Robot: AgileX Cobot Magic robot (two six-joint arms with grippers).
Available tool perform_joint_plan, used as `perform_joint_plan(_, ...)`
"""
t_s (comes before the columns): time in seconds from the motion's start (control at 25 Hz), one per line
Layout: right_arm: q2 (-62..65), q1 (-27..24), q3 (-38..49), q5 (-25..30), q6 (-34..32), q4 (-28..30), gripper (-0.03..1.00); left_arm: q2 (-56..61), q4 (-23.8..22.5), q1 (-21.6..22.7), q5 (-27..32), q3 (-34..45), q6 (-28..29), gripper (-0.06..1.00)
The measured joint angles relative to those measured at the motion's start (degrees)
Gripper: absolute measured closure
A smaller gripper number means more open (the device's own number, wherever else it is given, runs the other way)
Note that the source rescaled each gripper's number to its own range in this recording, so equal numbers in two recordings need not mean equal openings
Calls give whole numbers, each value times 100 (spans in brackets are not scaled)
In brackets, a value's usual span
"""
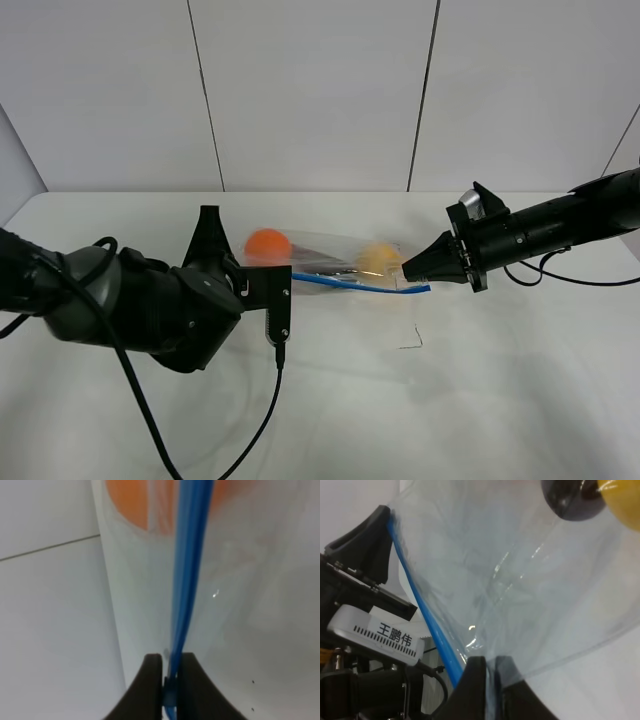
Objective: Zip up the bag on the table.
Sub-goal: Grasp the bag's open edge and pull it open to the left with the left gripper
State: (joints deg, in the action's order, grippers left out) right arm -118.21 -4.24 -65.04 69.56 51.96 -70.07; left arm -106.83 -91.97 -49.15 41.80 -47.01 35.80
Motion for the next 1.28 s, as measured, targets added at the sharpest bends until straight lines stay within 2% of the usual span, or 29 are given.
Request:
perform_joint_plan(0.56,0,0,-5,-1,0,-39,97,4,31,420,22,4,0,94)
perform_joint_plan(0.96,0,0,-5,-1,0,-38,97,4,120,442,-114,4,51,94)
perform_joint_plan(1.08,0,0,-5,-6,0,33,97,4,172,449,-112,12,97,82)
perform_joint_plan(1.28,0,-5,-5,-13,0,83,97,4,190,492,-93,21,305,34)
